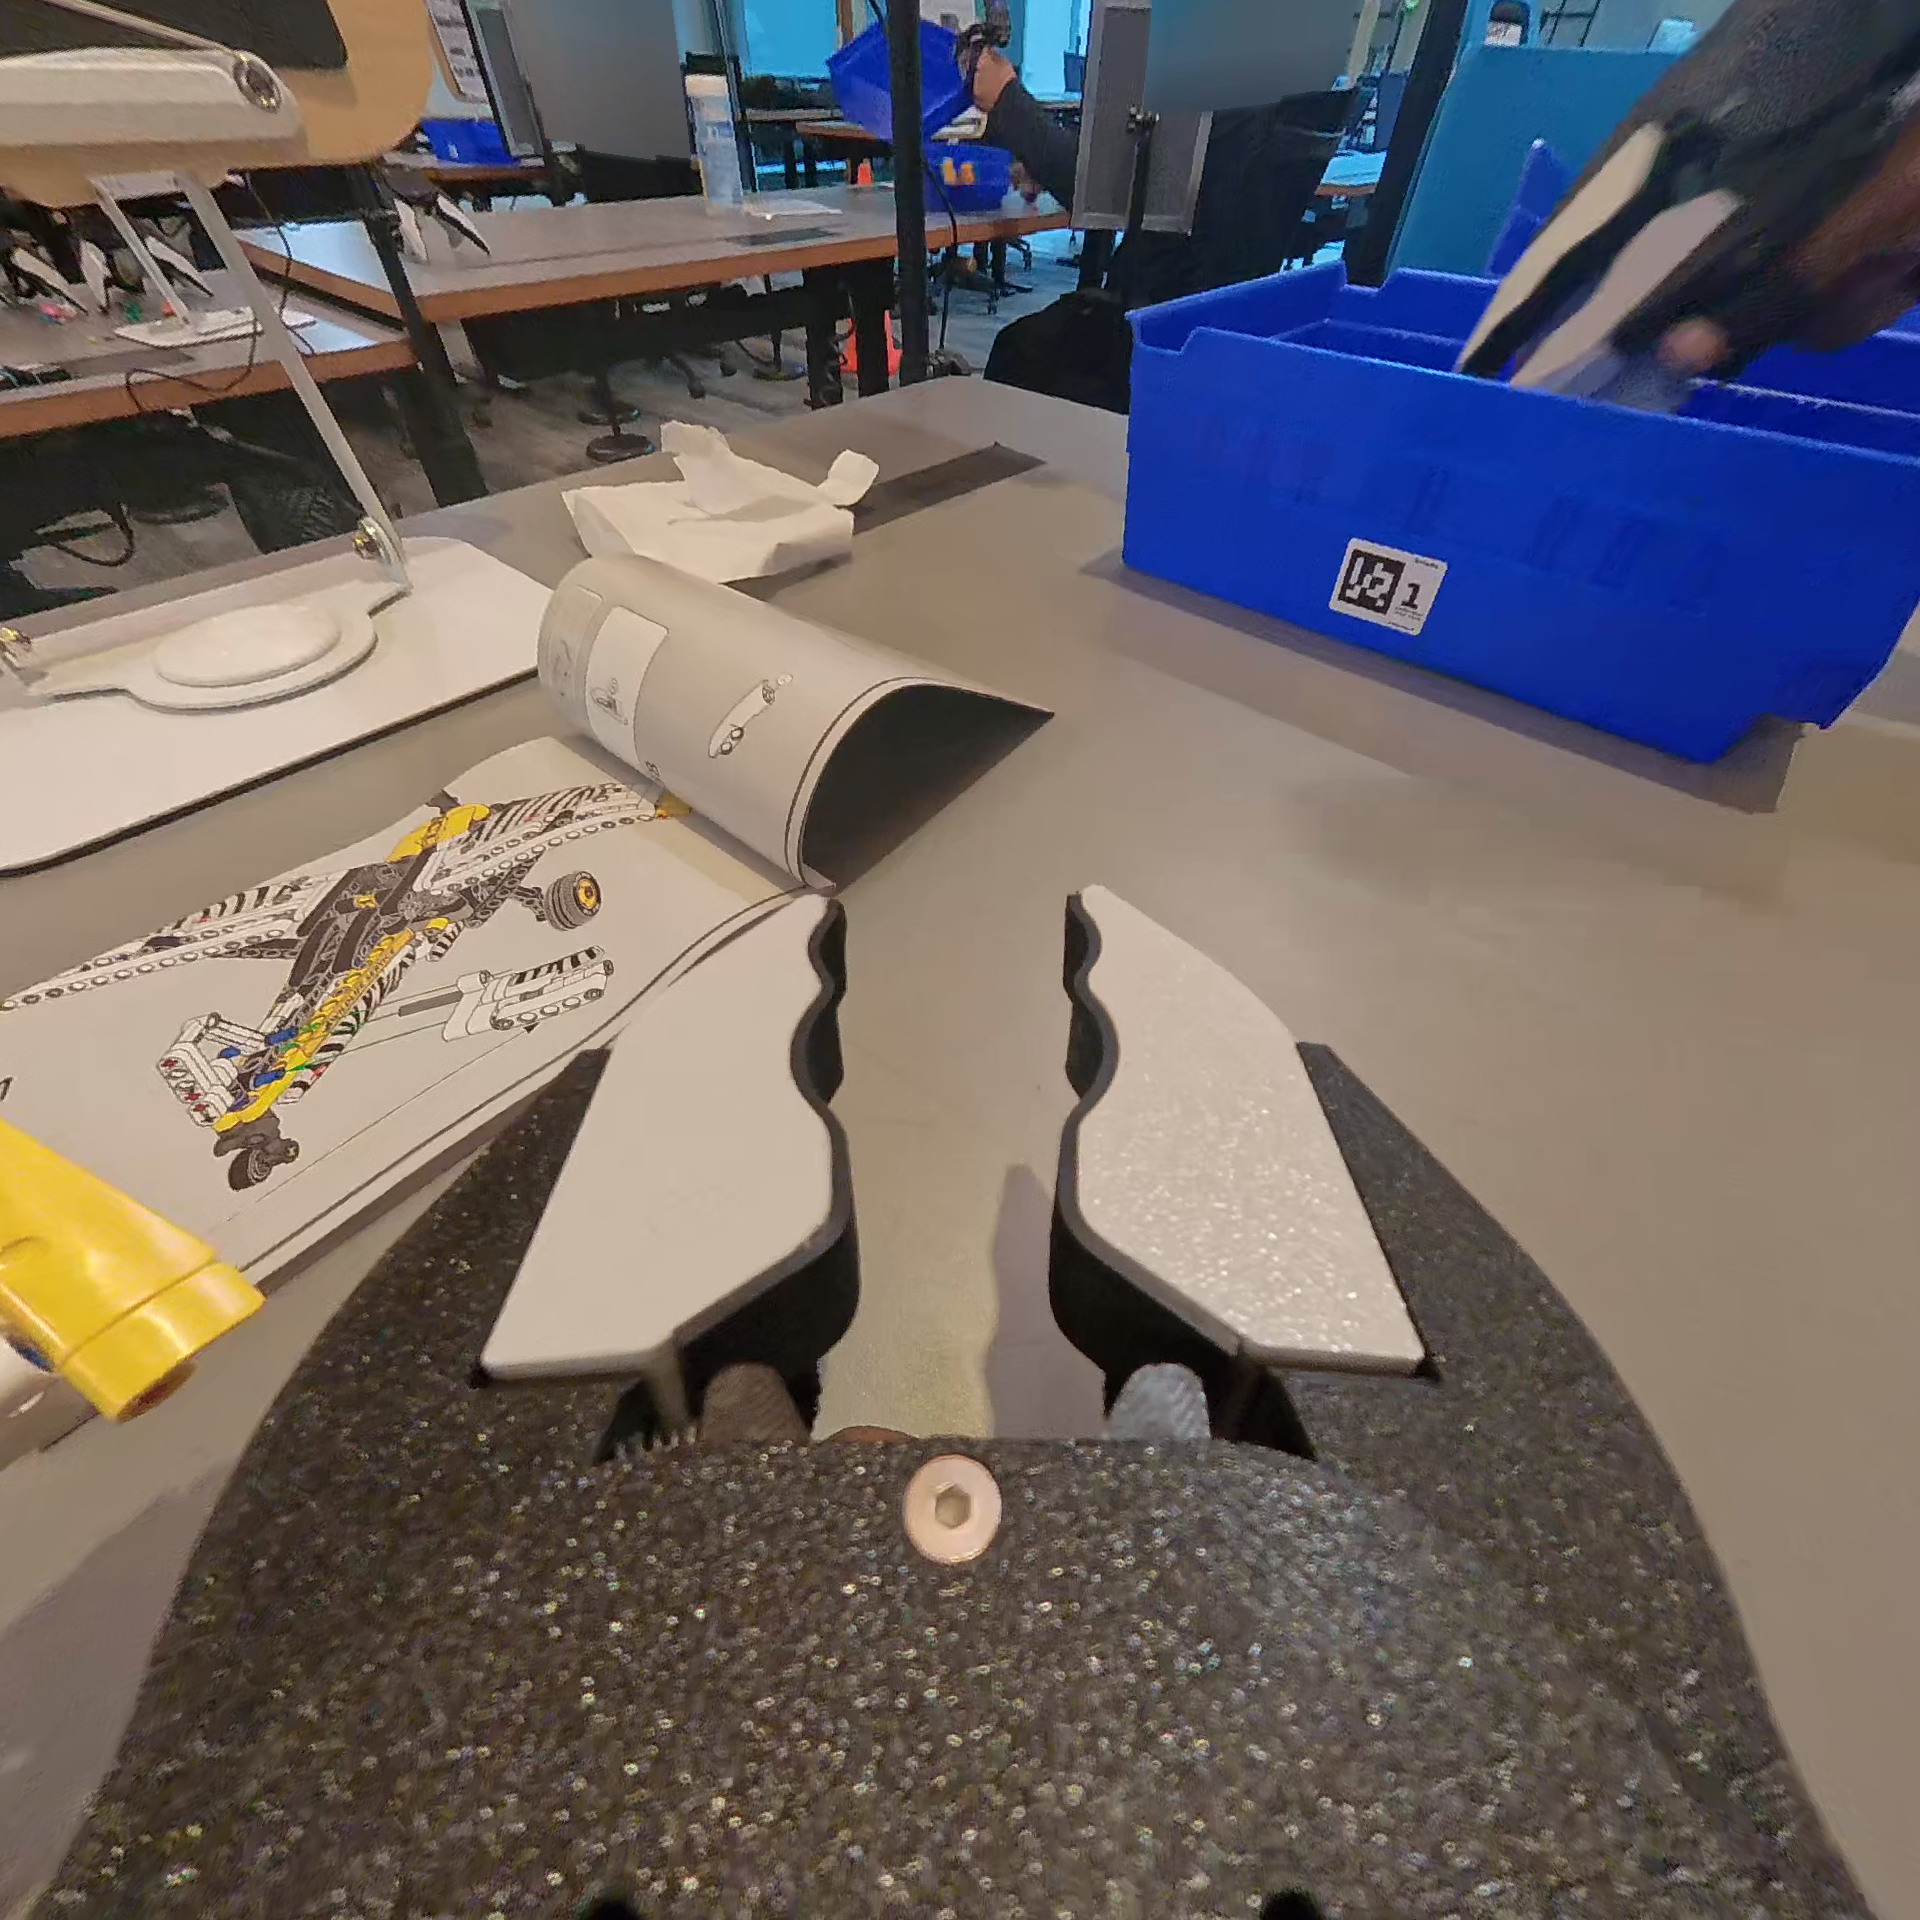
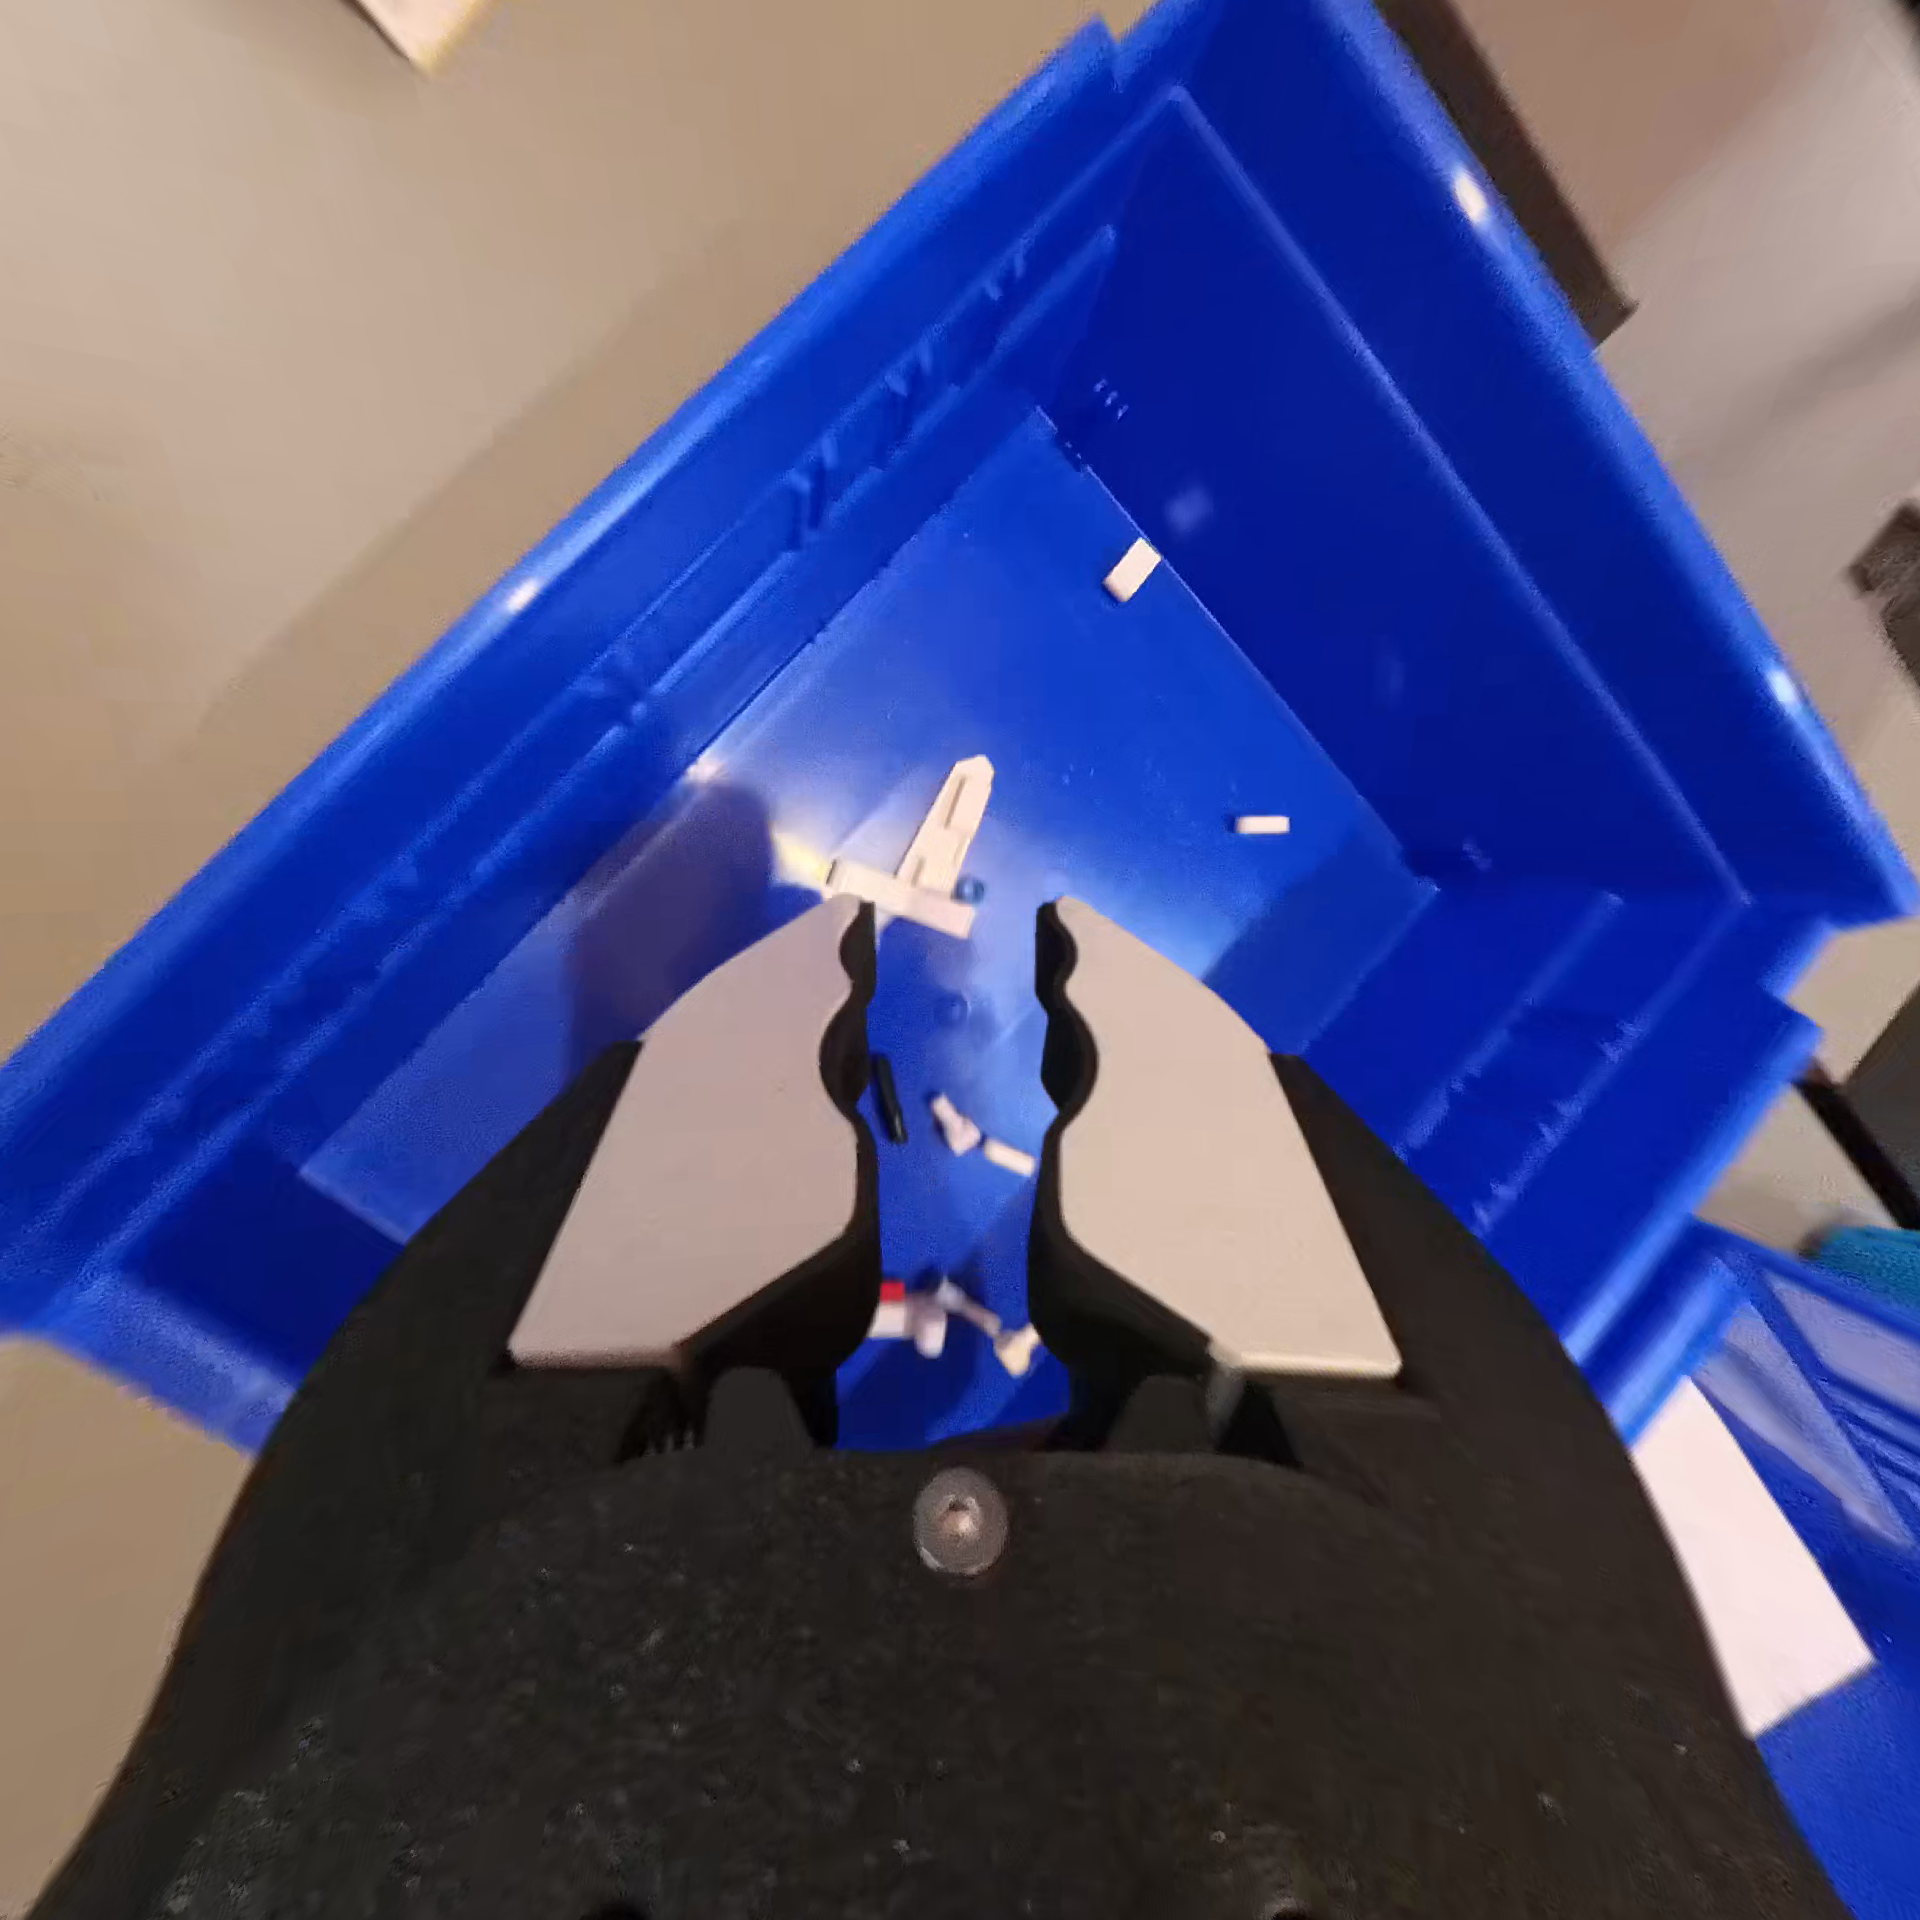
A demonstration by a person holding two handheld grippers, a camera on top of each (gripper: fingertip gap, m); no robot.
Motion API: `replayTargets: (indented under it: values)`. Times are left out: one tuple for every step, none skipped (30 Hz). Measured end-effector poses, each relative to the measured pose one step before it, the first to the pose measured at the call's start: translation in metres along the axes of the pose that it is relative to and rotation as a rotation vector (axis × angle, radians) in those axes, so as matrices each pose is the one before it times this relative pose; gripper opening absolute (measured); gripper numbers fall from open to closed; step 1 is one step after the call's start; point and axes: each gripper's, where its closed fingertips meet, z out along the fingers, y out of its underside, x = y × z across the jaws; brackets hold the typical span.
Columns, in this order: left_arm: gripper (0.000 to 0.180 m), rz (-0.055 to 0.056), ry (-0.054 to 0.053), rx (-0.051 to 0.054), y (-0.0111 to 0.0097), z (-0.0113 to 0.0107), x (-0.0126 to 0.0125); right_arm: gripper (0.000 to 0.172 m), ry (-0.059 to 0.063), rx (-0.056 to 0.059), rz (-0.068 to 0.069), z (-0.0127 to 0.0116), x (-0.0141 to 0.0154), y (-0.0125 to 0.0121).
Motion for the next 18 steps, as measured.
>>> replayTargets:
  values:
    - [0.04, 0.0054, 0.0027, 0.0103, -0.00114, -0.00115, 0.00085, 0.029, -0.0164, -0.0316, 0.0168, 0.0137, 0.00068, -0.0017]
    - [0.04, 0.005, 0.0041, 0.0106, -0.00109, -0.0012, 0.00105, 0.029, -0.0231, -0.0191, 0.0213, 0.01199, 0.00019, -0.00155]
    - [0.04, 0.0048, 0.0051, 0.0098, -0.00101, -0.00125, 0.00111, 0.029, -0.0234, -0.0113, 0.0256, 0.01016, 0.00027, -0.00118]
    - [0.04, 0.0046, 0.0052, 0.0078, -0.00084, -0.00109, 0.00107, 0.029, -0.02, -0.0097, 0.0212, 0.00844, 0.00042, -0.00036]
    - [0.04, 0.0045, 0.0044, 0.0056, -0.00057, -0.00074, 0.0011, 0.029, -0.009, -0.0103, 0.0137, 0.00722, 0.00138, 0.00073]
    - [0.04, 0.0045, 0.0048, 0.0026, -0.0002, -0.00043, 0.00098, 0.029, -0.0032, -0.0127, 0.0107, 0.00636, 0.00139, 0.00167]
    - [0.04, 0.004, 0.0045, -0.0008, 0.00009, 0.00002, 0.00091, 0.029, -0.0068, -0.0157, 0.0098, 0.00565, 0.0002, 0.00235]
    - [0.04, 0.003, 0.0045, -0.0035, 0.00041, 0.00044, 0.00079, 0.029, -0.0003, -0.0244, 0.0084, 0.00533, 0.00064, 0.00378]
    - [0.04, 0.0016, 0.005, -0.0045, 0.00053, 0.00038, 0.00076, 0.027, 0.0132, -0.0282, 0.0006, 0.00479, 0.00204, 0.00427]
    - [0.04, 0.0007, 0.0044, -0.0025, 0.00024, 0.00021, 0.00063, 0.017, -0.0082, 0.0163, 0.0005, 0.00086, -0.00146, -0.00234]
    - [0.04, 0.0002, 0.0036, 0.0007, -0.00007, -0.00005, 0.00045, 0.011, -0.0073, -0.007, 0.0059, 0.00105, -0.00145, 0.00039]
    - [0.04, -0.0009, 0.0044, 0.0034, -0.00032, -0.00034, 0.00043, 0.011, 0.0071, -0.0018, -0.0006, 0.00056, 0.00035, -0.00038]
    - [0.04, -0.0026, 0.0051, 0.0045, -0.00052, -0.00048, 0.00034, 0.01, 0.0094, -0.0025, -0.006, 0.00016, 0.00026, -0.00045]
    - [0.04, -0.0046, 0.0055, 0.0051, -0.00058, -0.00053, 0.00013, 0.01, 0.0069, -0.004, -0.0071, 0.00003, -0.00009, -0.00026]
    - [0.04, -0.006, 0.0054, 0.0052, -0.0006, -0.00054, 0.00013, 0.01, 0.0058, -0.0004, -0.0031, 0.00004, 0.0, -0.00048]
    - [0.04, -0.0068, 0.0054, 0.0046, -0.00053, -0.00059, -0.00001, 0.01, 0.0039, 0.005, -0.0009, 0.00013, -0.00009, -0.00085]
    - [0.04, -0.0074, 0.0061, 0.0038, -0.00044, -0.00065, 0.00013, 0.008, 0.0052, 0.009, -0.0017, -0.00066, 0.00022, -0.00101]
    - [0.04, -0.0069, 0.0053, 0.0041, -0.00038, -0.00071, 0.00009, 0.008, 0.0097, 0.0164, -0.0006, -0.00293, 0.00124, -0.00212]
